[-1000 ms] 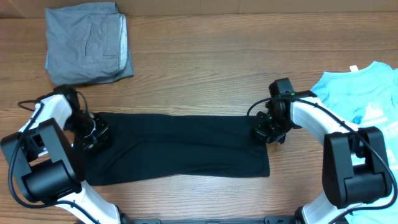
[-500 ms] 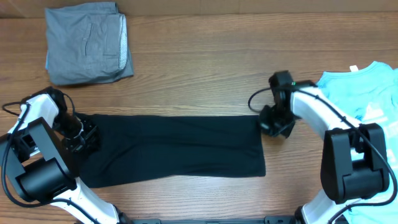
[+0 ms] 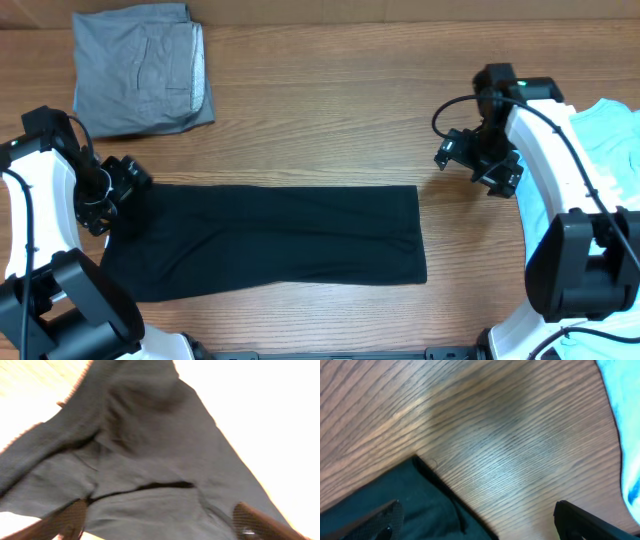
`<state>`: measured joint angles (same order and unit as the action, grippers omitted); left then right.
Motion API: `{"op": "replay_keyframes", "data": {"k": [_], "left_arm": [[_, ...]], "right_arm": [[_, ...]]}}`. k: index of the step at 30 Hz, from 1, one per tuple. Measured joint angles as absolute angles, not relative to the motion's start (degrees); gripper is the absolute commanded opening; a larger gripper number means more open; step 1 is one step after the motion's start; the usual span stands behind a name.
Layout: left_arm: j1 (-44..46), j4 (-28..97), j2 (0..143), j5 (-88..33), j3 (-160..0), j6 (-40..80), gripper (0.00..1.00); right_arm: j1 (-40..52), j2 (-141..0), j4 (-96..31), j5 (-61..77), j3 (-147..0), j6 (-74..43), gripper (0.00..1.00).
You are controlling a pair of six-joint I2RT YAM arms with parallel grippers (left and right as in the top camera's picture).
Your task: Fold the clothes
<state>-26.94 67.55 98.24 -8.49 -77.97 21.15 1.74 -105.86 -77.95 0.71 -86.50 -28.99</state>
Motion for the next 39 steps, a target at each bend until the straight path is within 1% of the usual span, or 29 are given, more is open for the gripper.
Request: {"op": "replay_keyframes", "data": {"k": [5, 14, 17, 27, 29, 30, 31, 32, 33, 38, 39], "left_arm": [[-25.3, 67.6, 98.1, -12.1, -78.0, 21.0, 1.00], [-20.2, 67.7, 98.1, -14.0, -78.0, 19.9, 1.00], [-19.1, 67.7, 98.1, -14.0, -78.0, 19.3, 1.00], [-17.8, 67.7, 98.1, -14.0, -77.9, 19.1, 1.00], [-17.8, 67.7, 98.1, -14.0, -77.9, 19.1, 1.00], [-17.8, 67.6, 98.1, -14.0, -77.9, 19.1, 1.00], [-17.8, 67.6, 98.1, -14.0, -77.9, 19.1, 1.00], [-17.8, 67.5, 98.1, -14.0, -77.9, 19.1, 1.00], [-17.8, 67.5, 98.1, -14.0, -77.9, 19.1, 1.00], [-17.8, 67.6, 98.1, -14.0, -77.9, 19.1, 1.00], [-17.8, 67.6, 98.1, -14.0, -77.9, 18.9, 1.00]], "right_arm": [[-0.7, -105.9, -74.6, 7.8, -81.2, -22.4, 1.00], [-0.7, -105.9, -65.9, 22.0, -67.3, -11.7, 1.00], [-0.7, -105.9, -62.5, 25.3, -63.4, -10.4, 1.00], [-0.5, -104.6, -57.6, 36.1, -55.5, -10.1, 1.00], [0.1, -104.1, -56.0, 38.3, -54.2, -10.2, 0.98], [0.5, -103.9, -55.0, 39.5, -53.5, -10.4, 0.94], [1.0, -103.8, -54.2, 40.4, -53.0, -10.6, 0.88], [1.7, -103.8, -53.2, 41.2, -52.5, -10.7, 0.78], [2.4, -103.8, -52.4, 41.8, -52.0, -10.9, 0.71], [4.2, -104.4, -49.1, 40.9, -50.5, -12.6, 0.22], [4.2, -104.6, -48.8, 40.3, -50.4, -13.3, 0.09]]}}
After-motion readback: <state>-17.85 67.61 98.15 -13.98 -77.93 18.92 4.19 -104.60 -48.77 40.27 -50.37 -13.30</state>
